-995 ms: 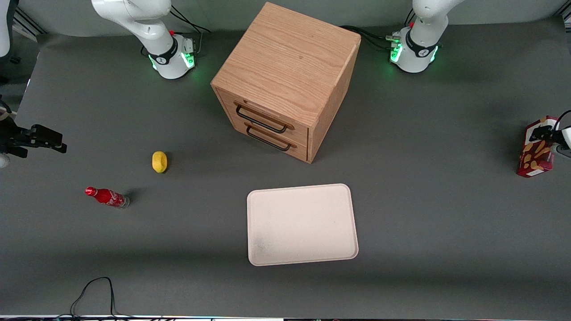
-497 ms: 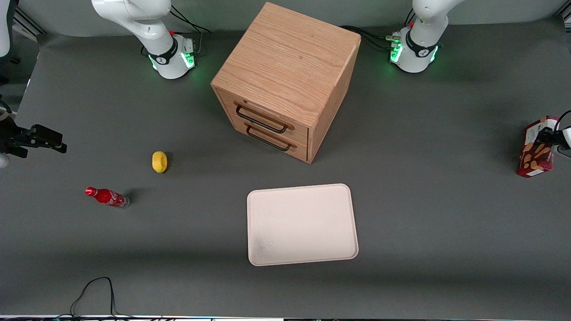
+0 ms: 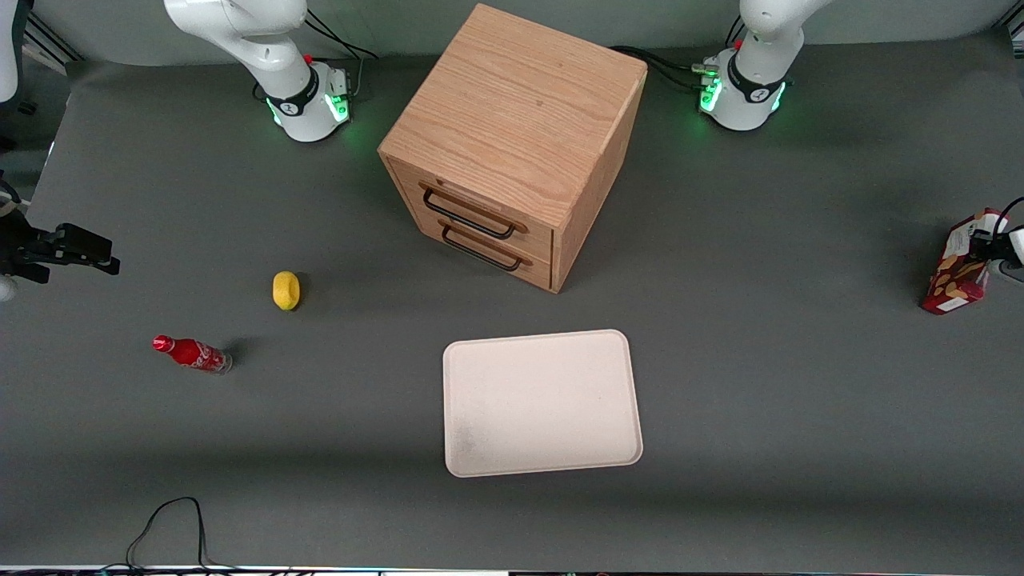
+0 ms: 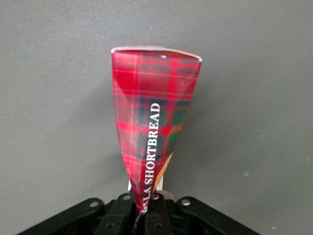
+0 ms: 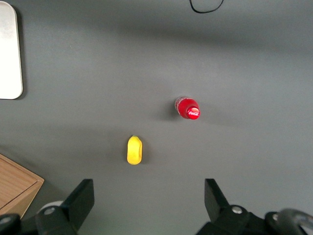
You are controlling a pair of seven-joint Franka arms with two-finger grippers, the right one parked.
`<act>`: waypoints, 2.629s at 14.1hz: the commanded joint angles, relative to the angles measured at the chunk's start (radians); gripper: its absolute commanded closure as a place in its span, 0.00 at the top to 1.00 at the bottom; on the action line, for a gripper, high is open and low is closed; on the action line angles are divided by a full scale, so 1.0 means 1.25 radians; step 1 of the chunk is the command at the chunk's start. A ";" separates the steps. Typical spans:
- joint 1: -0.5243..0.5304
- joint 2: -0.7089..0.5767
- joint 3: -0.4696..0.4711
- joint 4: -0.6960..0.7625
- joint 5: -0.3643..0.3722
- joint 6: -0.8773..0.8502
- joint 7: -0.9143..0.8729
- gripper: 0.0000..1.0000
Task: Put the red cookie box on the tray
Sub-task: 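Close the left gripper on the box's end and lift it upright, then carry the upright box with the left gripper over the white tray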
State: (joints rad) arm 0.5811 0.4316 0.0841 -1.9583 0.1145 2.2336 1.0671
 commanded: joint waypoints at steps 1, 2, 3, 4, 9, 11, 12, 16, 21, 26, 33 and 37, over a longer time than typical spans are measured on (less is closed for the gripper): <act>-0.023 -0.091 -0.006 0.017 -0.007 -0.111 -0.045 0.00; -0.039 -0.122 -0.006 0.033 -0.006 -0.139 -0.046 0.00; -0.050 -0.150 -0.006 0.057 -0.006 -0.179 -0.049 0.00; -0.063 -0.166 -0.006 0.101 -0.006 -0.241 -0.051 0.00; -0.125 -0.166 -0.006 0.391 0.002 -0.542 -0.099 0.00; -0.138 -0.164 -0.006 0.464 0.003 -0.618 -0.121 0.00; -0.138 -0.162 -0.007 0.485 0.000 -0.643 -0.133 0.00; -0.175 -0.162 -0.034 0.497 -0.007 -0.660 -0.235 0.00; -0.345 -0.109 -0.133 0.570 -0.012 -0.727 -0.663 0.00; -0.455 0.012 -0.272 0.629 -0.065 -0.637 -1.122 0.00; -0.557 0.195 -0.286 0.737 -0.066 -0.475 -1.297 0.00; -0.573 0.229 -0.285 0.732 -0.066 -0.408 -1.325 0.00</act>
State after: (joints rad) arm -0.1092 0.6920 -0.2788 -1.0888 0.0419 1.7107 -0.5460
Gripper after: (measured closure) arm 0.960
